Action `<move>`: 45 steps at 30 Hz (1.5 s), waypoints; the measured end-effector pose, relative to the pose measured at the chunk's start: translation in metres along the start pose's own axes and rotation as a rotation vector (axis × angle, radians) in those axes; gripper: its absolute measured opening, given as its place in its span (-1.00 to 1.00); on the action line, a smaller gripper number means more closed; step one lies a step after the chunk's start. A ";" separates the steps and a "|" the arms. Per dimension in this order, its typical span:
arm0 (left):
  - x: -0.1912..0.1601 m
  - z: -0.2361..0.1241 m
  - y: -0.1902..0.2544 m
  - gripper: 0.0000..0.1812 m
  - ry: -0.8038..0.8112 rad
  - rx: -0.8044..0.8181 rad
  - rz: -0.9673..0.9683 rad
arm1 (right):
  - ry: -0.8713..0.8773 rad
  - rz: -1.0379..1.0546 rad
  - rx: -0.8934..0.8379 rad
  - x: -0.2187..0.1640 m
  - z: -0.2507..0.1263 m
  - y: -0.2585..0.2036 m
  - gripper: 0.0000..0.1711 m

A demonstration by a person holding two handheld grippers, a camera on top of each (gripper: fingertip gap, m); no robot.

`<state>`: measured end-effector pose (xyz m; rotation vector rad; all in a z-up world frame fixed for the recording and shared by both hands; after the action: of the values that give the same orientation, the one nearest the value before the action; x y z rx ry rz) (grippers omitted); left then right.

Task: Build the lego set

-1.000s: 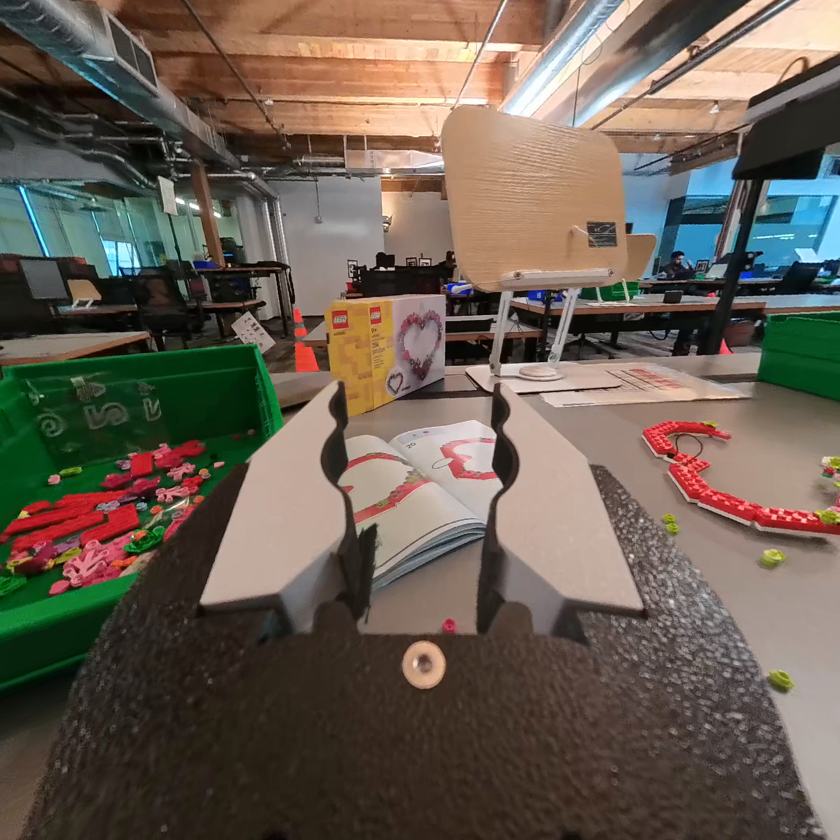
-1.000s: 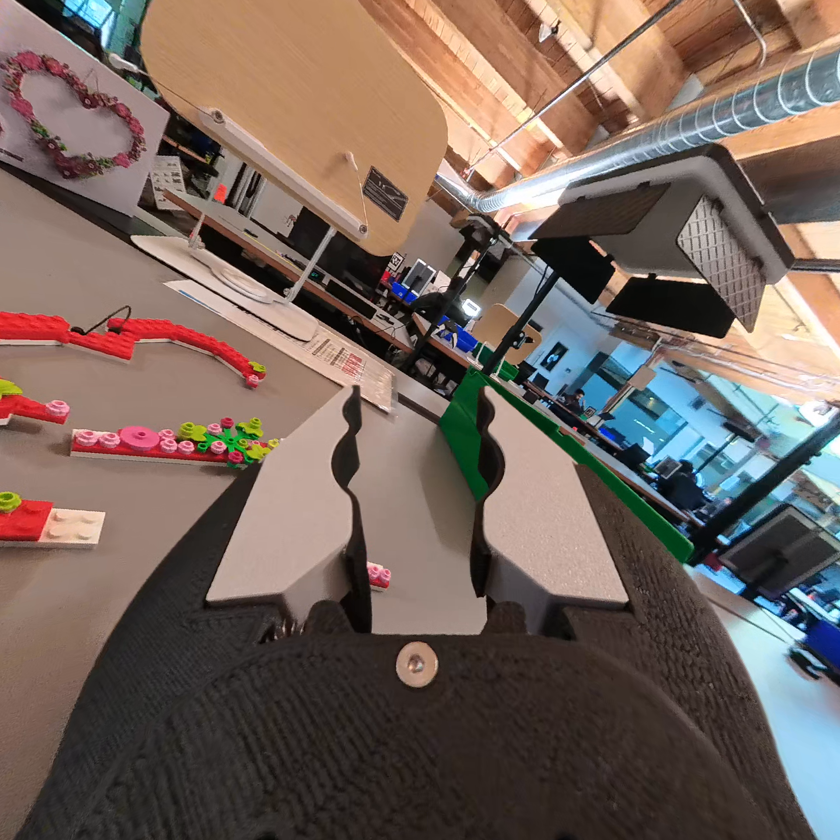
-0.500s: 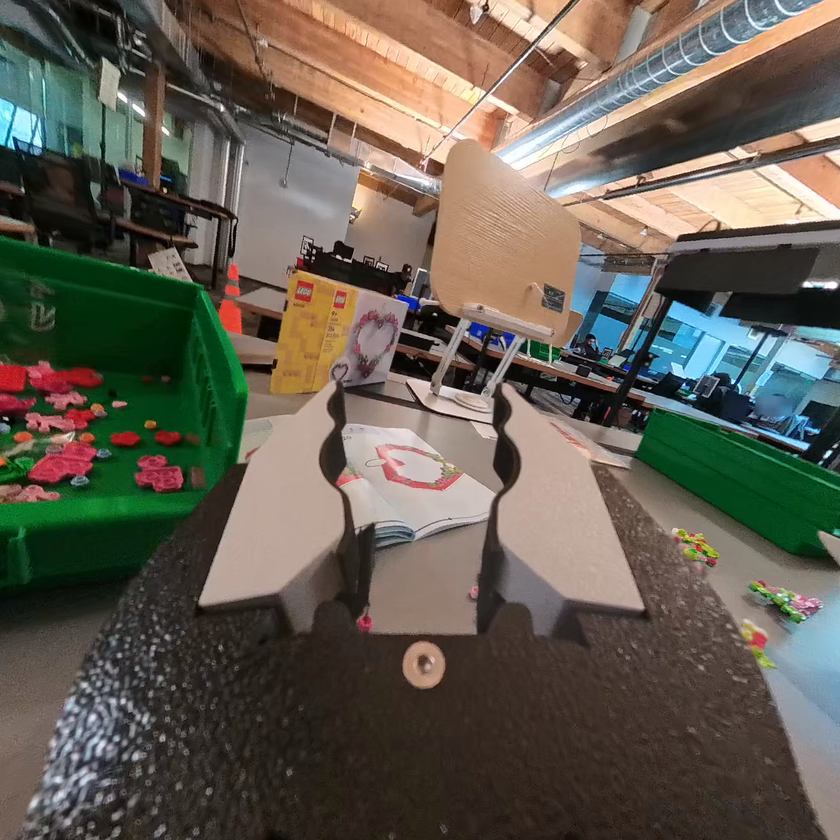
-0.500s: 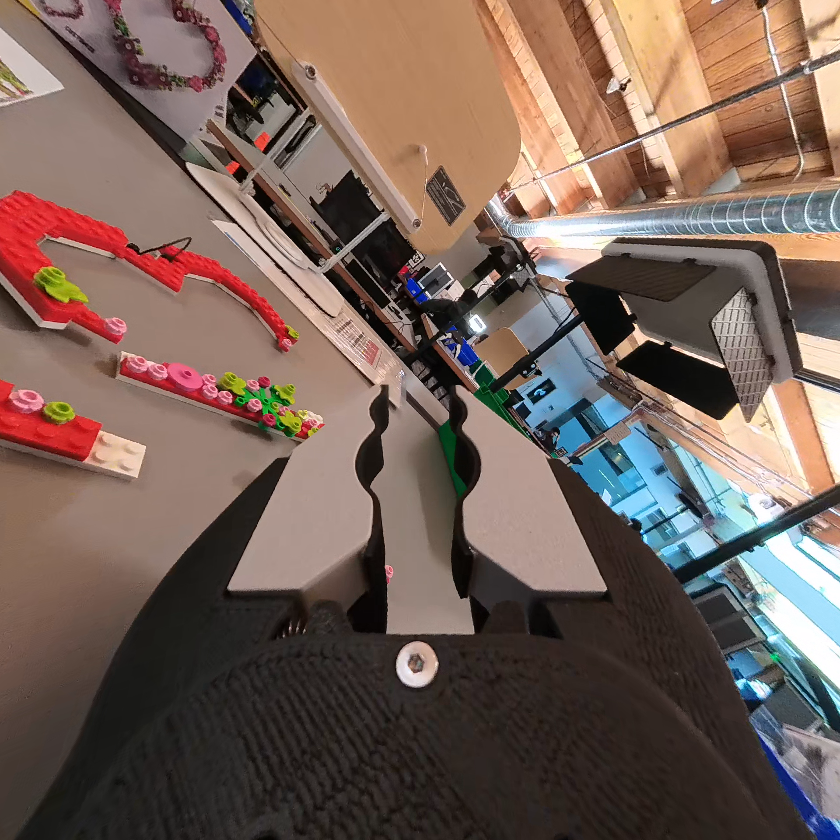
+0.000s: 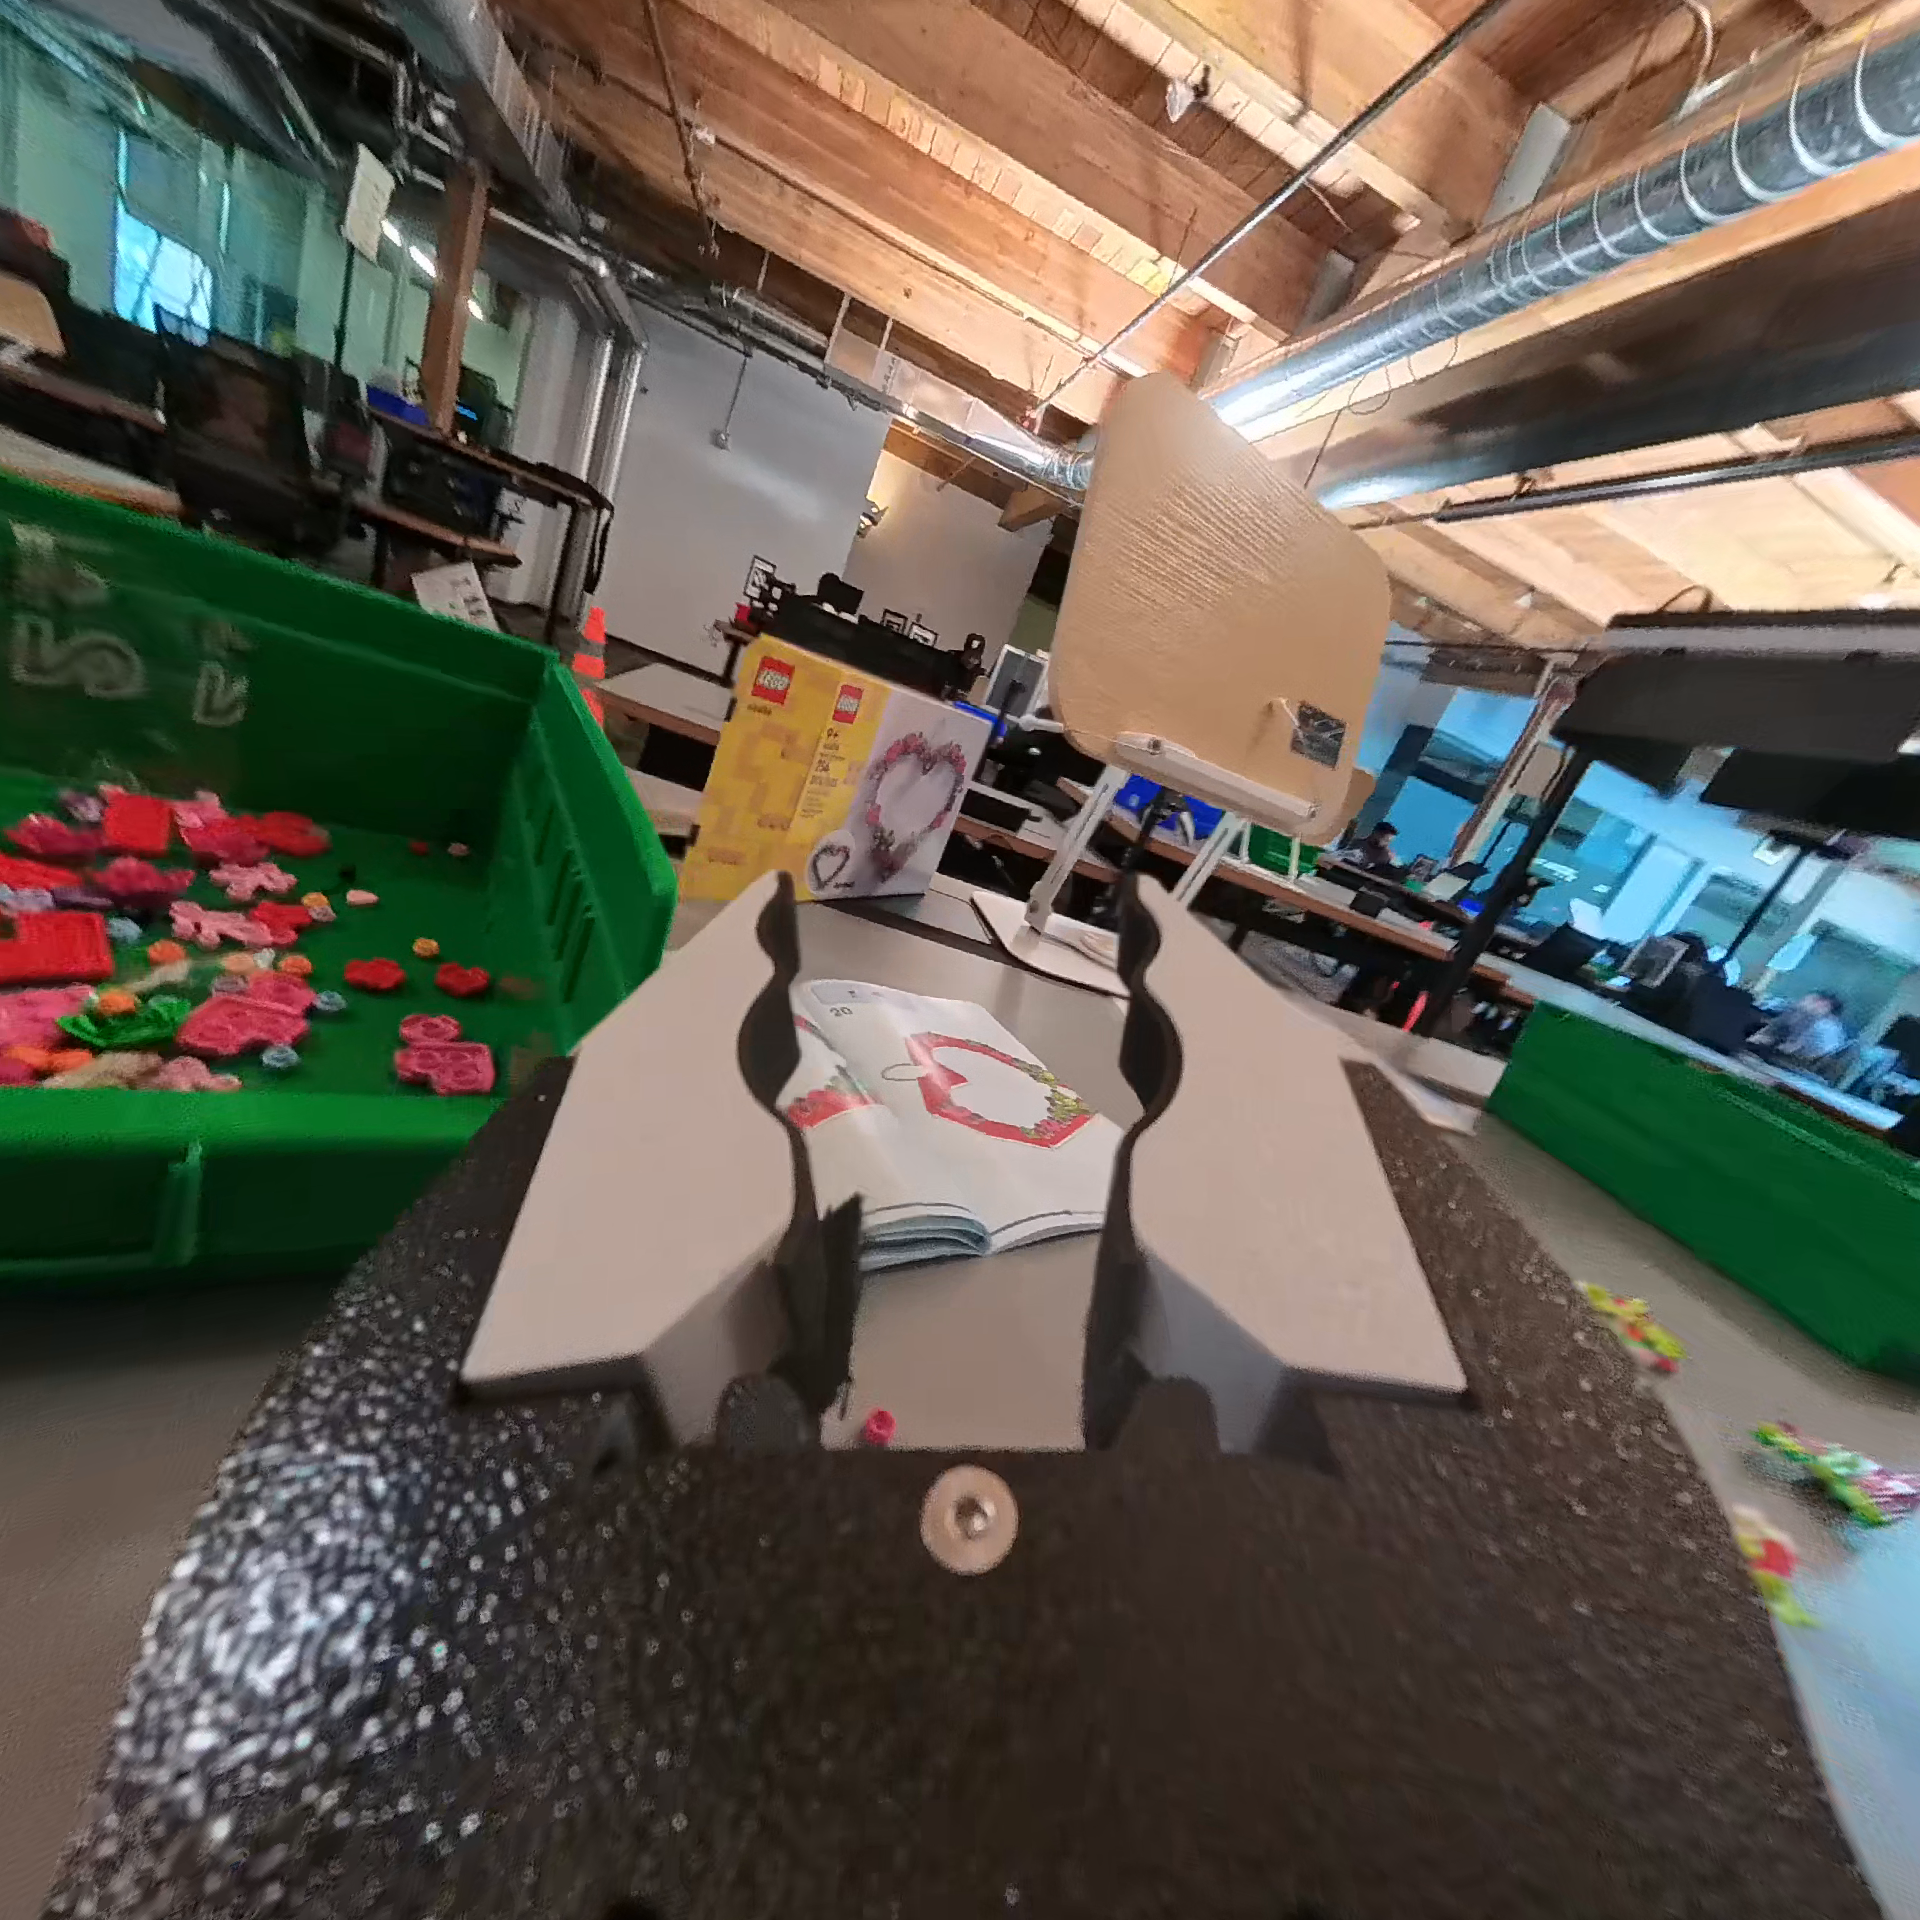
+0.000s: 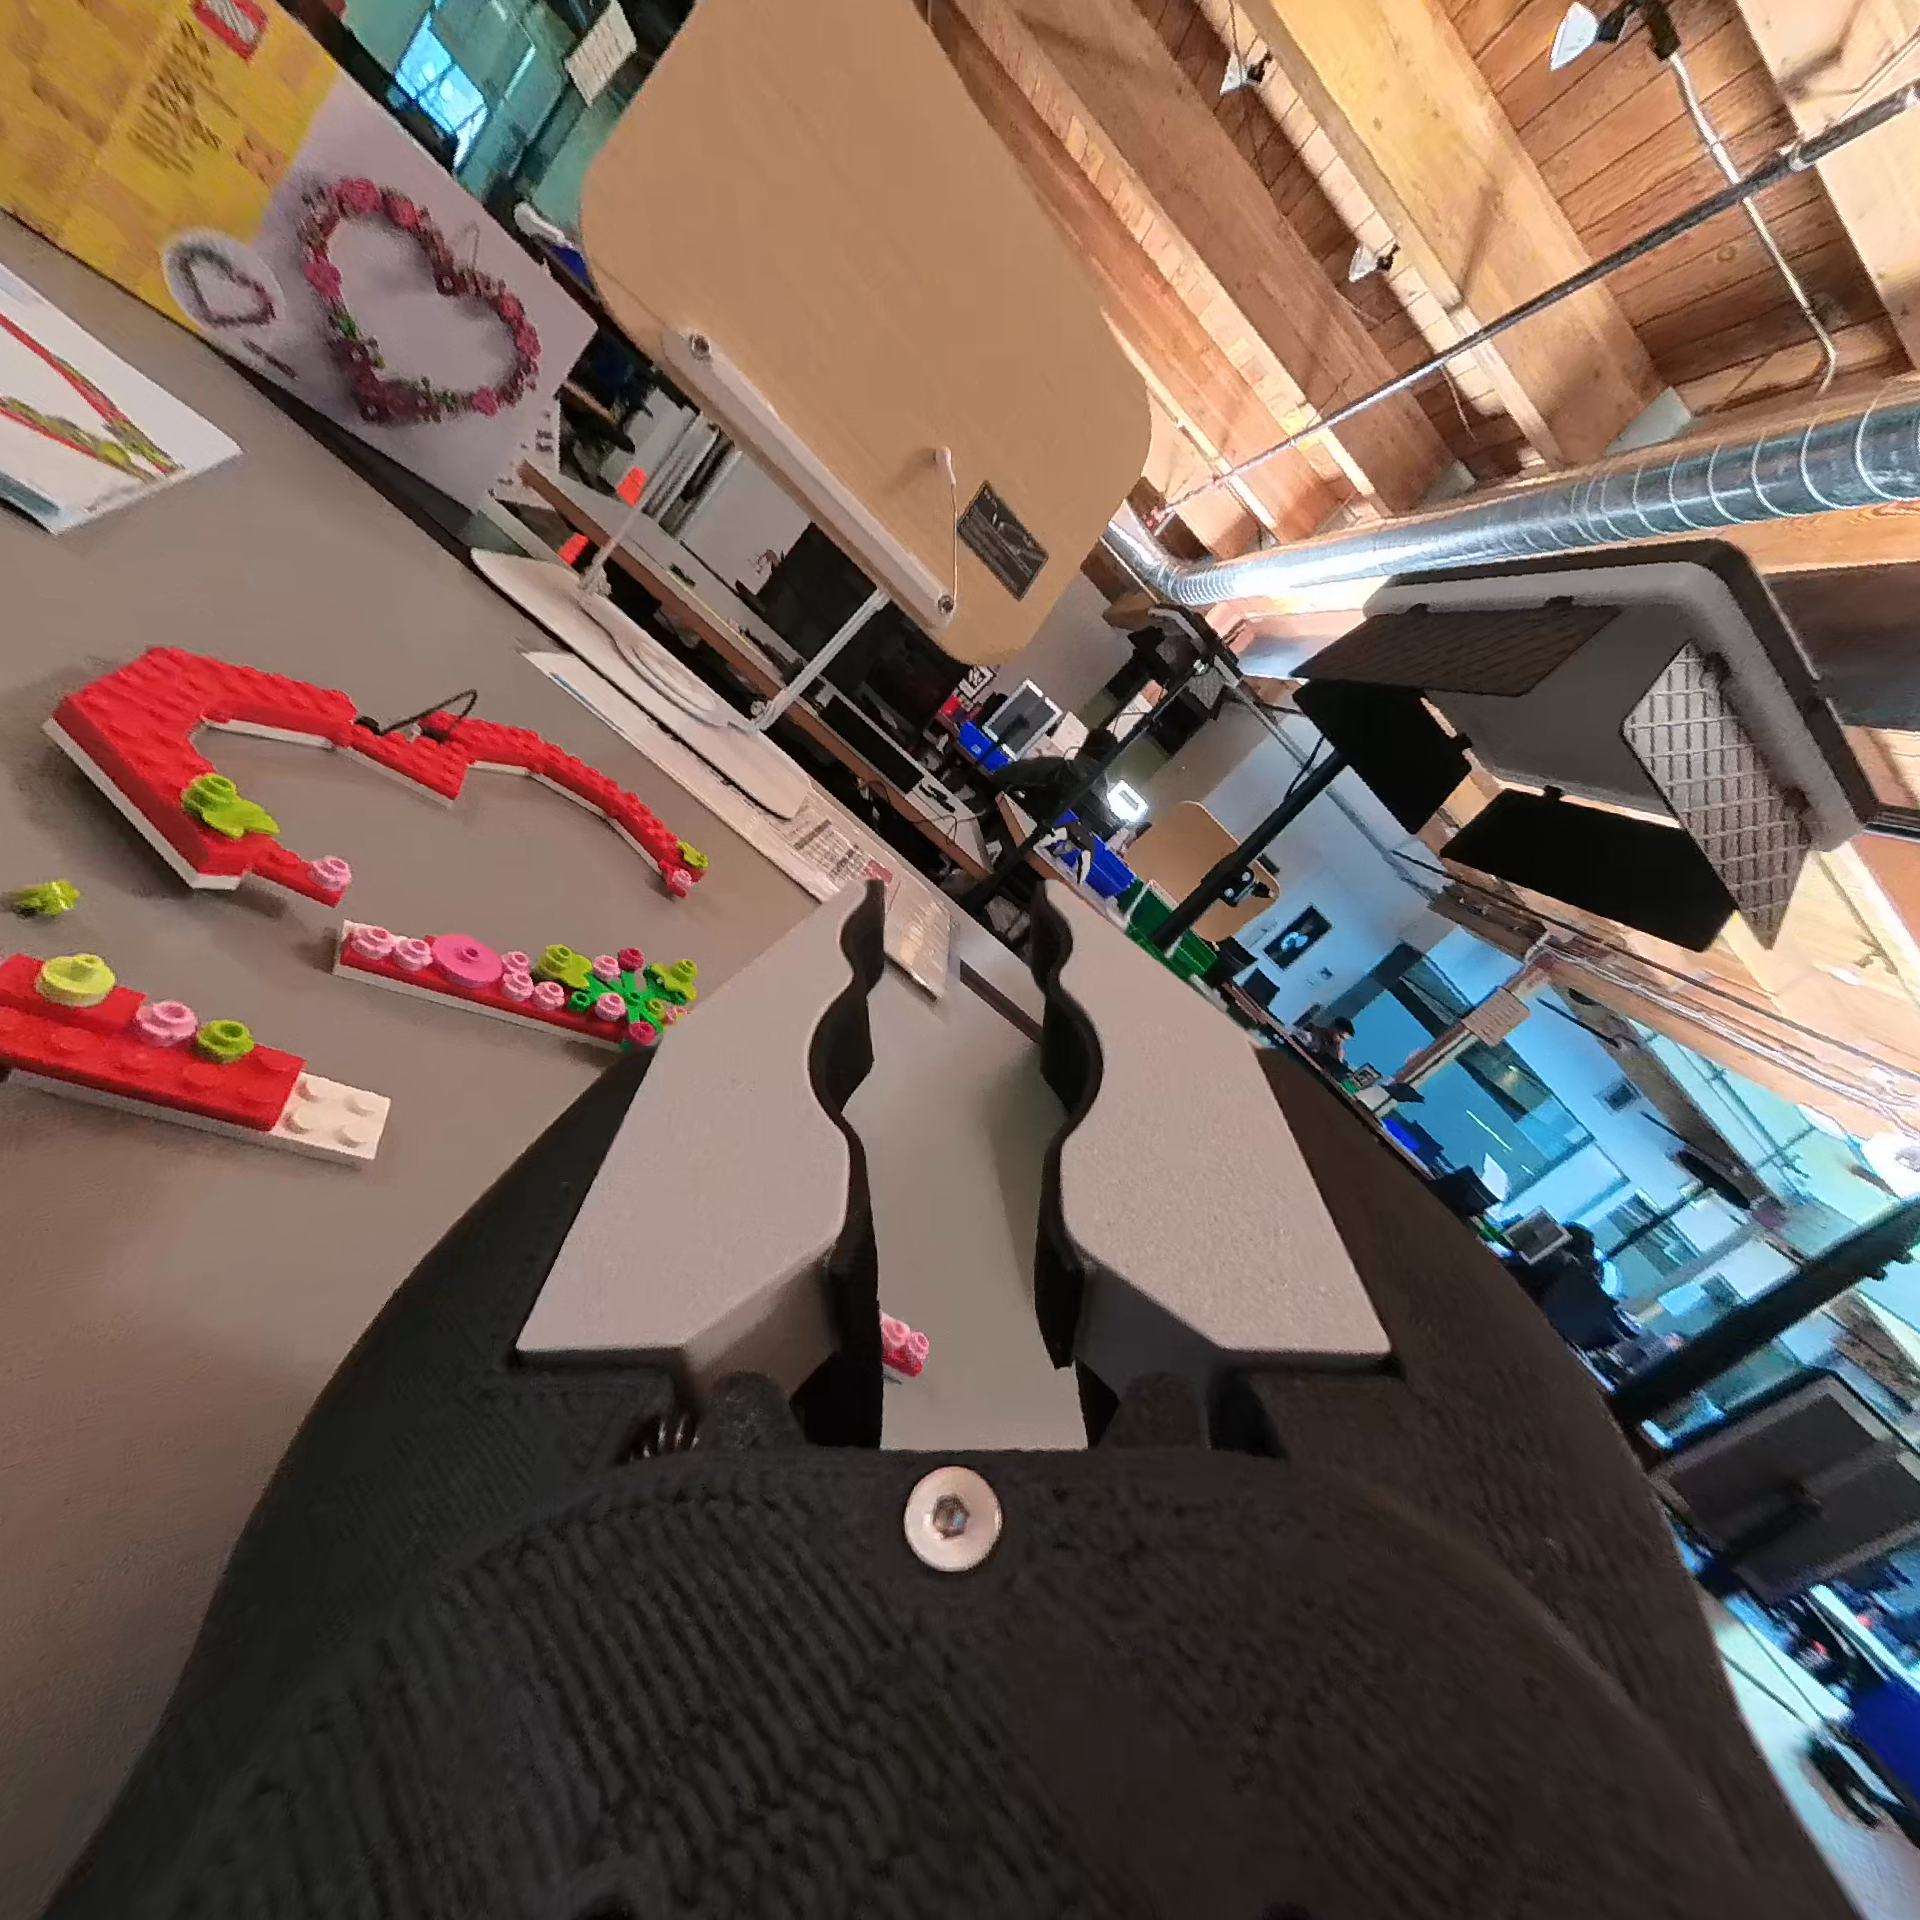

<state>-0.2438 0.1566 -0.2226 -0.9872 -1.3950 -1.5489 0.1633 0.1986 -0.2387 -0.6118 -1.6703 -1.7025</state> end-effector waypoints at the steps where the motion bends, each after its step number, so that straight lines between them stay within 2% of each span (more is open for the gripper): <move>1: 0.001 0.000 0.002 -0.36 0.007 0.009 0.037 | 0.010 0.004 0.002 0.001 -0.001 0.000 -0.66; 4: 0.005 0.001 0.011 -0.38 0.013 0.021 0.132 | 0.023 -0.022 0.005 0.001 -0.002 0.000 -0.61; 6: 0.010 0.003 0.013 -0.39 0.015 0.044 0.179 | 0.020 0.004 0.005 -0.002 0.001 0.004 -0.69; 8: 0.019 0.006 0.018 -0.40 0.035 0.040 0.207 | 0.018 0.182 0.057 -0.005 0.006 0.011 -0.65; 10: 0.034 0.011 0.027 -0.41 0.065 0.012 0.261 | 0.058 0.381 0.154 0.000 0.014 0.019 -0.51; 11: 0.043 0.014 0.033 -0.42 0.089 0.001 0.308 | 0.089 0.457 0.188 0.006 0.020 0.025 -0.50; 15: 0.071 0.035 0.052 -0.49 0.193 -0.024 0.513 | 0.201 0.602 0.282 0.040 0.053 0.041 -0.47; 17: 0.069 0.056 0.056 -0.50 0.193 -0.047 0.570 | 0.236 0.624 0.303 0.055 0.073 0.042 -0.47; 19: 0.063 0.078 0.056 -0.50 0.188 -0.043 0.578 | 0.260 0.685 0.275 0.068 0.093 0.046 -0.57; 24: 0.044 0.126 0.058 -0.52 0.151 -0.071 0.560 | 0.247 0.865 0.269 0.071 0.117 0.033 -0.50; 26: 0.035 0.134 0.061 -0.56 0.127 -0.111 0.591 | 0.220 0.847 0.302 0.064 0.116 0.019 -0.47; 29: 0.024 0.137 0.084 -0.59 0.079 -0.341 0.603 | 0.184 0.800 0.347 0.059 0.114 0.008 -0.47; 31: 0.032 0.144 0.096 -0.64 0.069 -0.422 0.595 | 0.183 0.767 0.419 0.065 0.114 0.001 -0.47; 34: 0.053 0.160 0.109 -0.64 0.040 -0.496 0.551 | 0.188 0.650 0.653 0.087 0.105 -0.029 -0.58; 37: 0.076 0.171 0.110 -0.64 0.022 -0.519 0.487 | 0.180 0.475 1.103 0.116 0.072 -0.084 -0.93; 39: 0.088 0.174 0.107 -0.64 0.024 -0.513 0.468 | 0.141 0.380 1.345 0.131 0.047 -0.122 -0.94; 42: 0.102 0.174 0.100 -0.64 0.031 -0.483 0.480 | 0.065 0.209 1.521 0.143 0.020 -0.174 -0.94; 45: 0.112 0.169 0.093 -0.68 0.075 -0.458 0.503 | -0.040 0.045 1.572 0.139 0.009 -0.213 -0.90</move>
<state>-0.1931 0.3118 -0.0710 -1.4076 -0.6660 -1.5145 -0.0866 0.1801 -0.2809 0.1155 -2.3098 0.0080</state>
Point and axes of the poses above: each gripper's, where its closed fingertips meet, z out along the fingers, x out of its top, y = z × x across the jaws, the point moved 4 cm from there along -z, back along the fingers, and after that the axes turned 9 degrees about -y, right-handed, at the moved point
